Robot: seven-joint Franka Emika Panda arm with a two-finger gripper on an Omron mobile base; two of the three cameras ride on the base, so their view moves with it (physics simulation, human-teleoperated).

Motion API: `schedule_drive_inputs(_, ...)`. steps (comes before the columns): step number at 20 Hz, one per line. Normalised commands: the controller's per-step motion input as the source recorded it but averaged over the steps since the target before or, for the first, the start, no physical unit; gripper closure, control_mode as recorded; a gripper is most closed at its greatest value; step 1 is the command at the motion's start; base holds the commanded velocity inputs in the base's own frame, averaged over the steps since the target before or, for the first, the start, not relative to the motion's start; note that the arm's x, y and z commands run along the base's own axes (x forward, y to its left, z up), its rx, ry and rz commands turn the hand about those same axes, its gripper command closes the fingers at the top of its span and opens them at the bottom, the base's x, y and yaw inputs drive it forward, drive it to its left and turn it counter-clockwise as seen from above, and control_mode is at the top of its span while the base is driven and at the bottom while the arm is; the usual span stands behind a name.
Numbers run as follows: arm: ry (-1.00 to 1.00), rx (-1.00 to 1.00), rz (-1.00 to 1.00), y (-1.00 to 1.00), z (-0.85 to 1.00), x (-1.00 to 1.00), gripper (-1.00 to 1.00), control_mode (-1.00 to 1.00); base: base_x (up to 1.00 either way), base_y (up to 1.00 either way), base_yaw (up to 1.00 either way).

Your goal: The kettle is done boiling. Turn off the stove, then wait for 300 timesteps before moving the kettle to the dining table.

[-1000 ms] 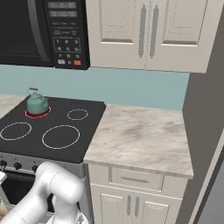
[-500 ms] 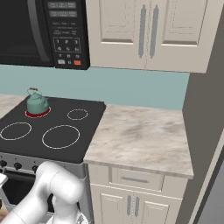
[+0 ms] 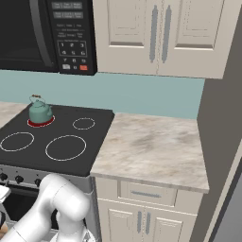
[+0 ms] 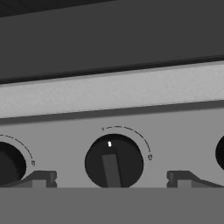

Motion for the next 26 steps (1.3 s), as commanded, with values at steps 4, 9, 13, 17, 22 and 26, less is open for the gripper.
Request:
schedule_drive_inputs(4, 0.00, -0.01, 0.02, 0.16, -0.19, 0.12, -1.00, -1.00, 0.00, 0.00, 0.00)
schedule_drive_inputs(9, 0.00, 0.00, 0.02, 0.08, -0.11, 0.05, -1.00, -1.00, 0.00, 0.00, 0.00)
schedule_drive_inputs(13, 0.00, 0.00, 0.01, 0.00, 0.00, 0.00, -1.00, -1.00, 0.00, 0.00, 0.00)
schedule_drive_inputs(17, 0.00, 0.00, 0.01, 0.00, 0.00, 0.01, -1.00, -1.00, 0.00, 0.00, 0.00)
schedule_drive_inputs(22, 0.00, 0.00, 0.00, 0.00, 0.00, 0.00, -1.00, -1.00, 0.00, 0.00, 0.00)
schedule_drive_inputs(26, 0.00, 0.00, 0.00, 0.00, 0.00, 0.00, 1.00, -1.00, 0.00, 0.00, 0.00)
